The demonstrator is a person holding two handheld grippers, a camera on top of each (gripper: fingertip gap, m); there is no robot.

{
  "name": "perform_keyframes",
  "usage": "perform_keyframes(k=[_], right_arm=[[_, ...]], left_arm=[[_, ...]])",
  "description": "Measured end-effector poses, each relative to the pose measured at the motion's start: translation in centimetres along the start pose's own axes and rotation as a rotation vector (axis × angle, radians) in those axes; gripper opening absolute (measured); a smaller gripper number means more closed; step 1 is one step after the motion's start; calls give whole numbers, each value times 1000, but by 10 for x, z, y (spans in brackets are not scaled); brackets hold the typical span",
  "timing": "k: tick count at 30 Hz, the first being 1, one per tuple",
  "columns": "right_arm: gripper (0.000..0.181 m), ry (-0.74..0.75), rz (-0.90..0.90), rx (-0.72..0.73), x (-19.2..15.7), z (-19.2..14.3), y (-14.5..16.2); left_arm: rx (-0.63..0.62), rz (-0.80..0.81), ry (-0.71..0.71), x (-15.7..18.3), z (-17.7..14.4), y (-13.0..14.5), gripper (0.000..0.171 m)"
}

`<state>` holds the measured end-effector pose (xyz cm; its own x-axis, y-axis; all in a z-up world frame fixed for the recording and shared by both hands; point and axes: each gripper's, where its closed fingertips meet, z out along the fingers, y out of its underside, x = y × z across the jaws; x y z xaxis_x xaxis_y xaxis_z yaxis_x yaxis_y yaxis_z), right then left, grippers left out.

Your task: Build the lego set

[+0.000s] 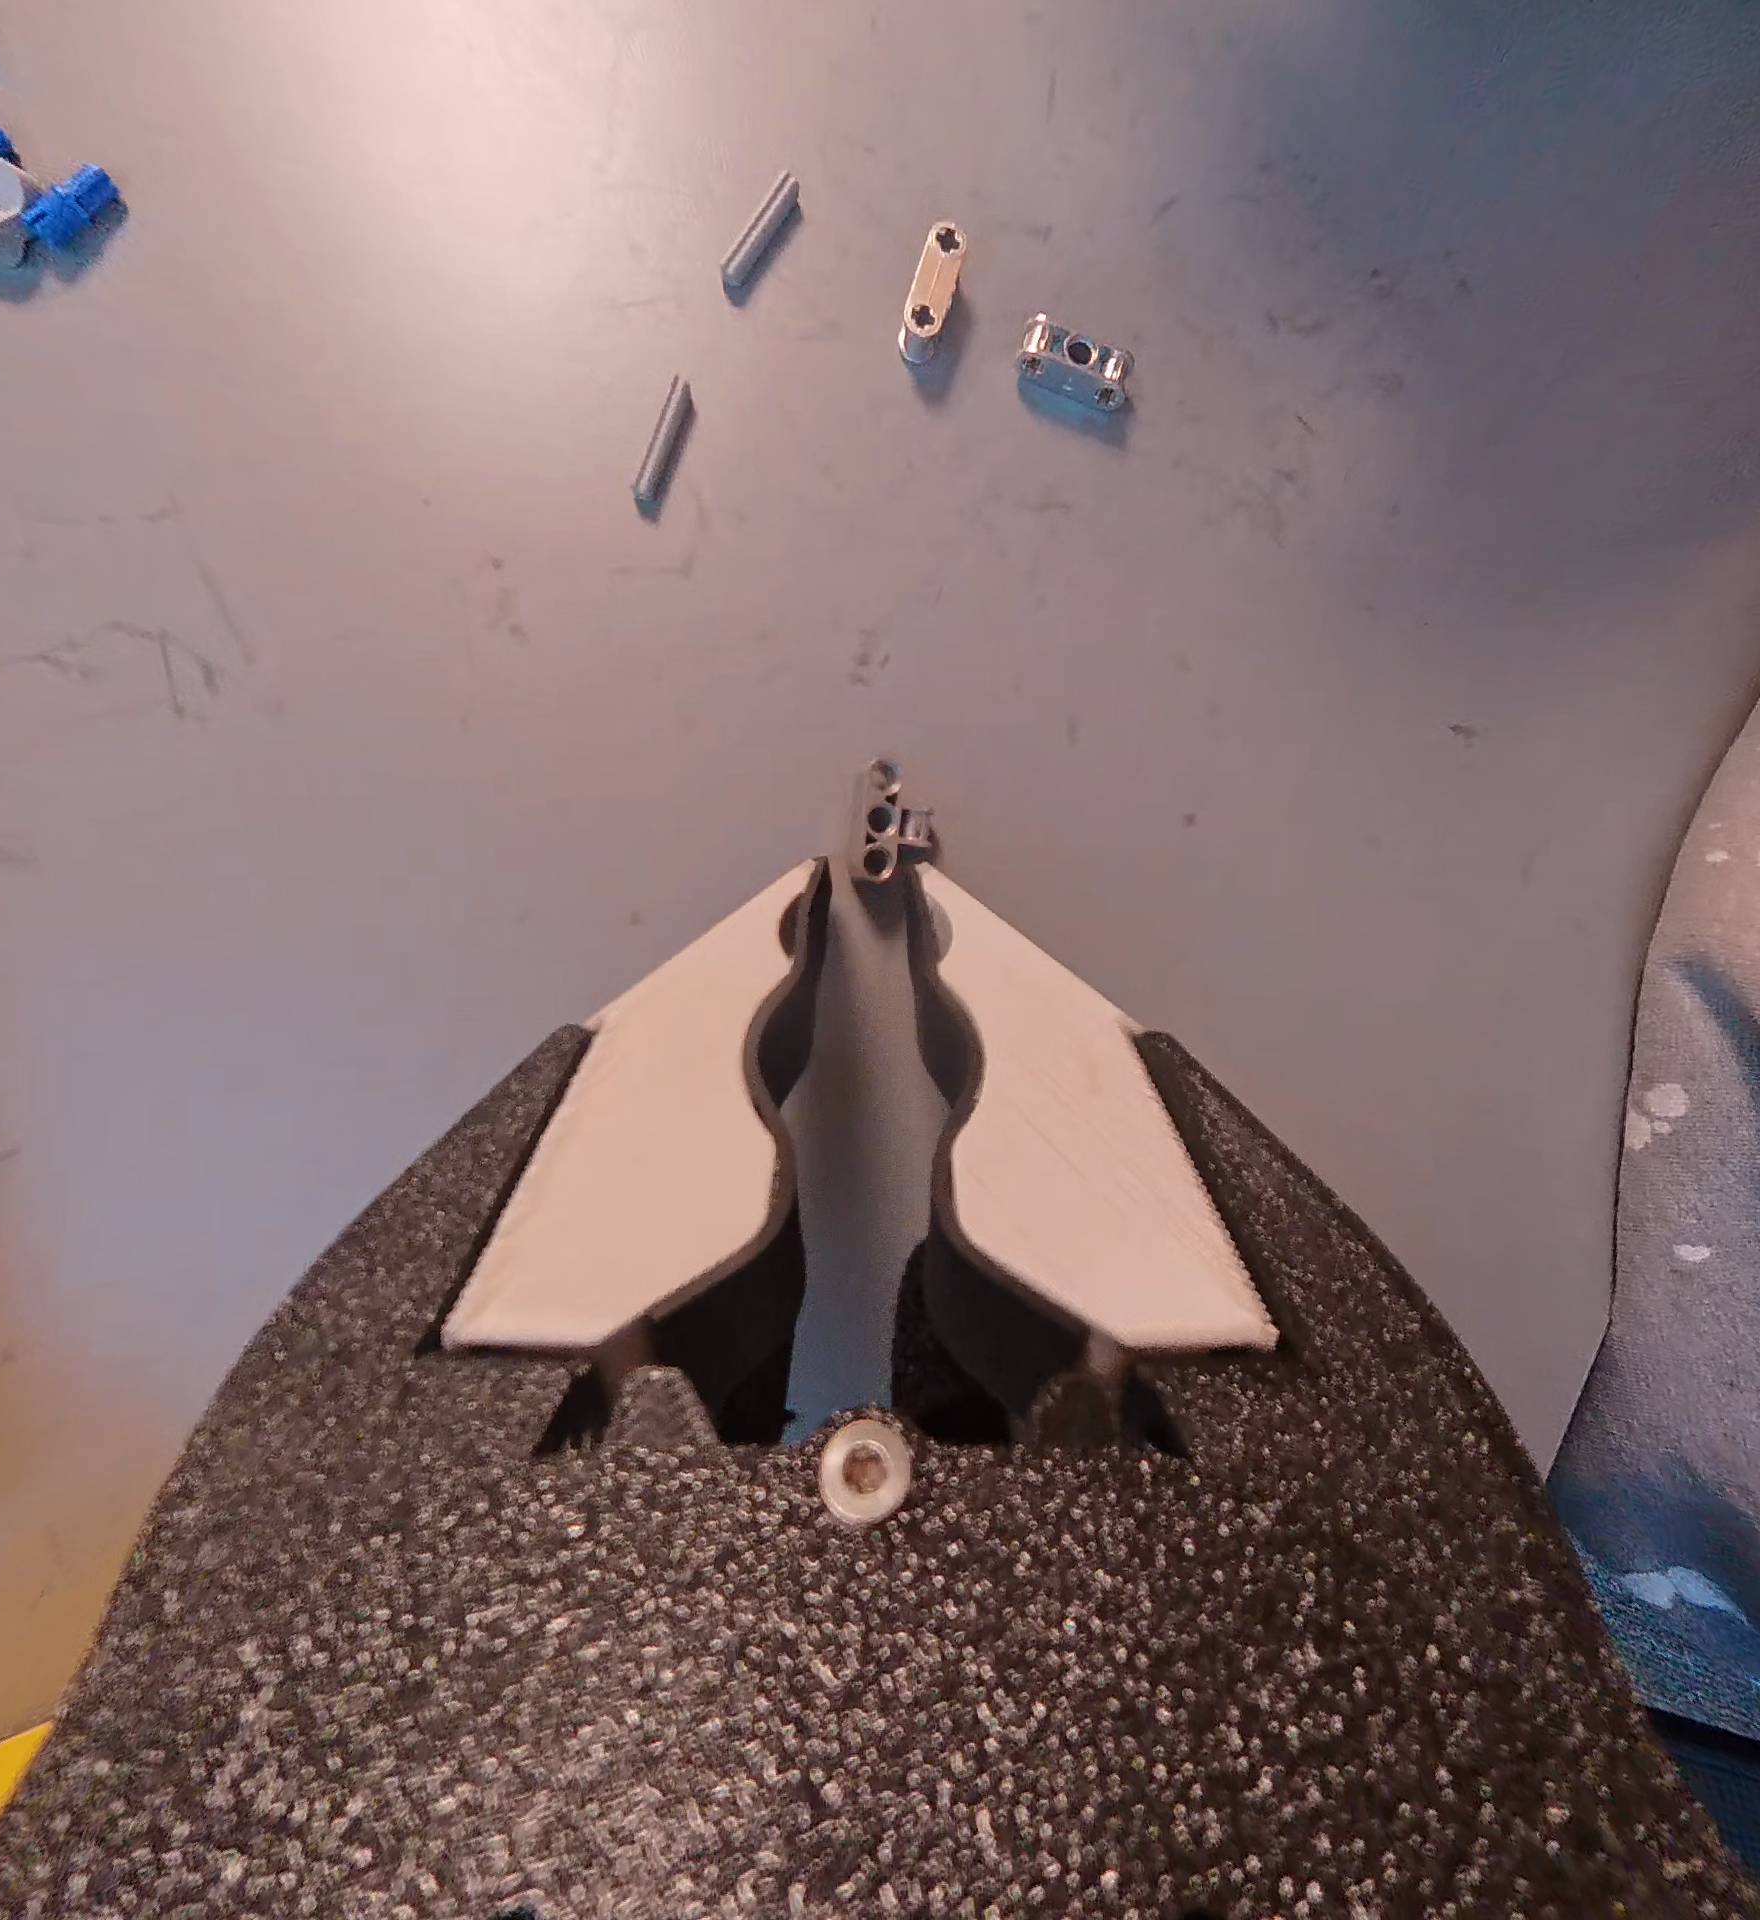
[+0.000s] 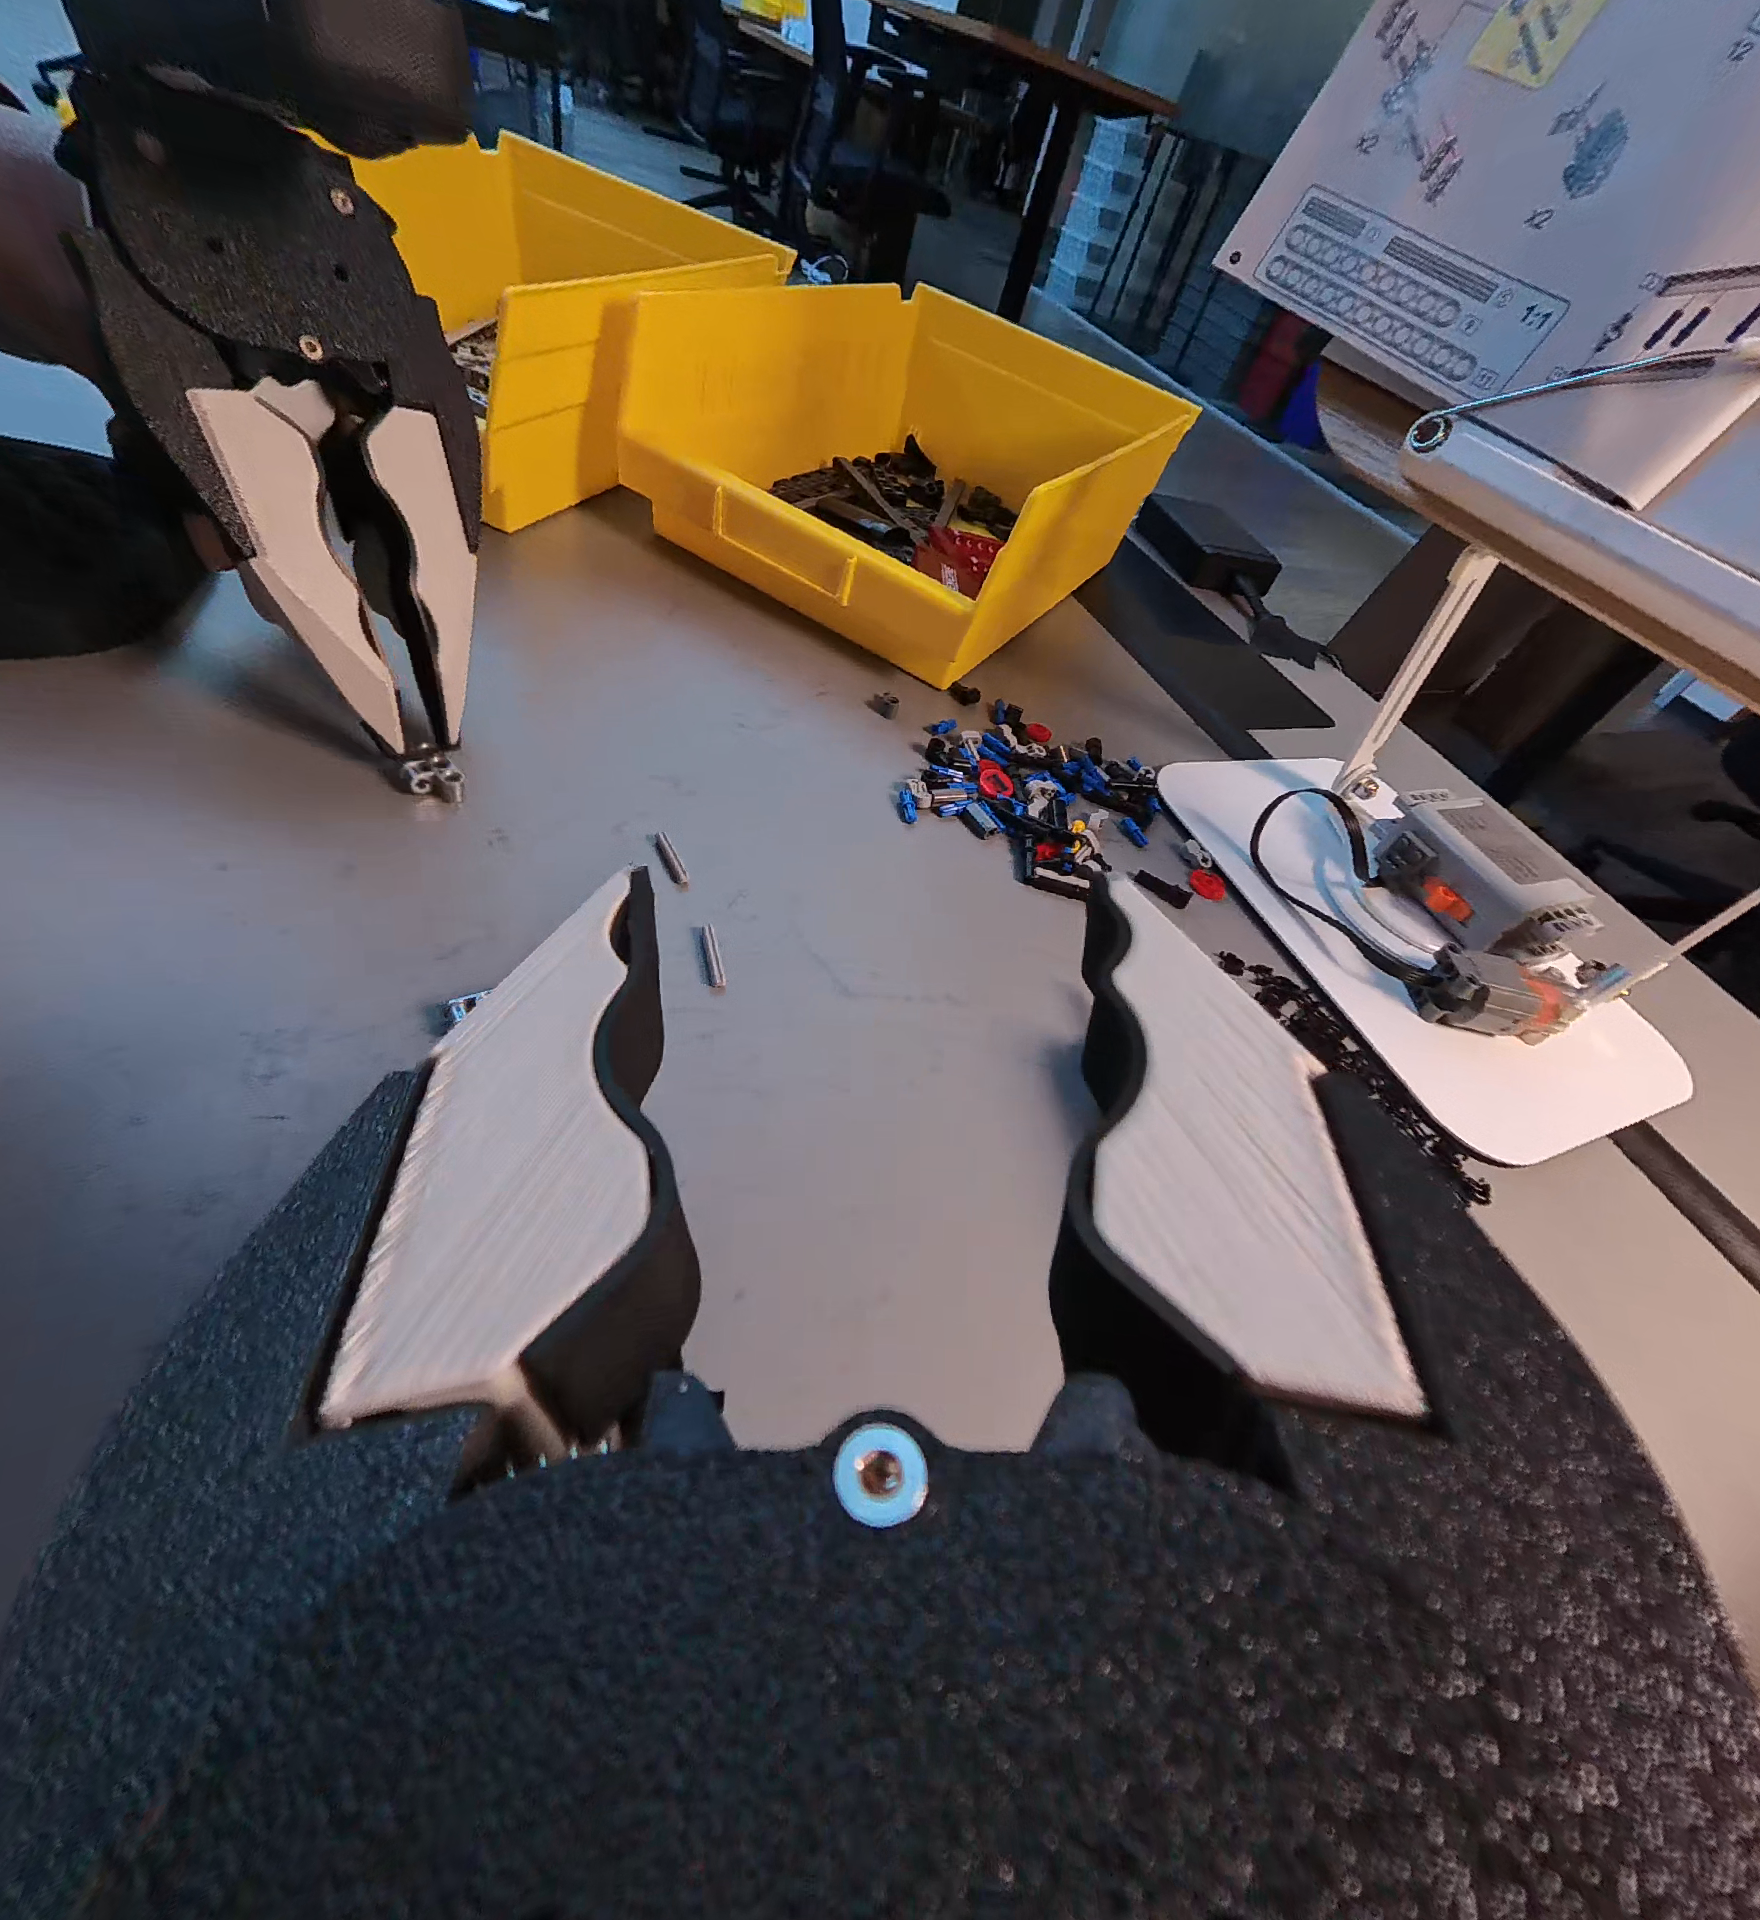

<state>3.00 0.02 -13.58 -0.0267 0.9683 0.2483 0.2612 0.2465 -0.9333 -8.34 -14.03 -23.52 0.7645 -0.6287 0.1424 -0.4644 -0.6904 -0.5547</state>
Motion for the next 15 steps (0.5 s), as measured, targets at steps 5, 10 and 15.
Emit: perform_keyframes(k=[5, 10, 15], right_arm=[[81, -49, -2, 16, -9, 0, -3], [79, -58, 0, 8, -12, 2, -1], [69, -81, -18, -15, -18, 5, 3]], left_arm=[[103, 13, -61, -10, -37, -16, 16], [210, -98, -457, -98, -167, -10, 15], [80, -353, -785, -206, -272, 85, 16]])
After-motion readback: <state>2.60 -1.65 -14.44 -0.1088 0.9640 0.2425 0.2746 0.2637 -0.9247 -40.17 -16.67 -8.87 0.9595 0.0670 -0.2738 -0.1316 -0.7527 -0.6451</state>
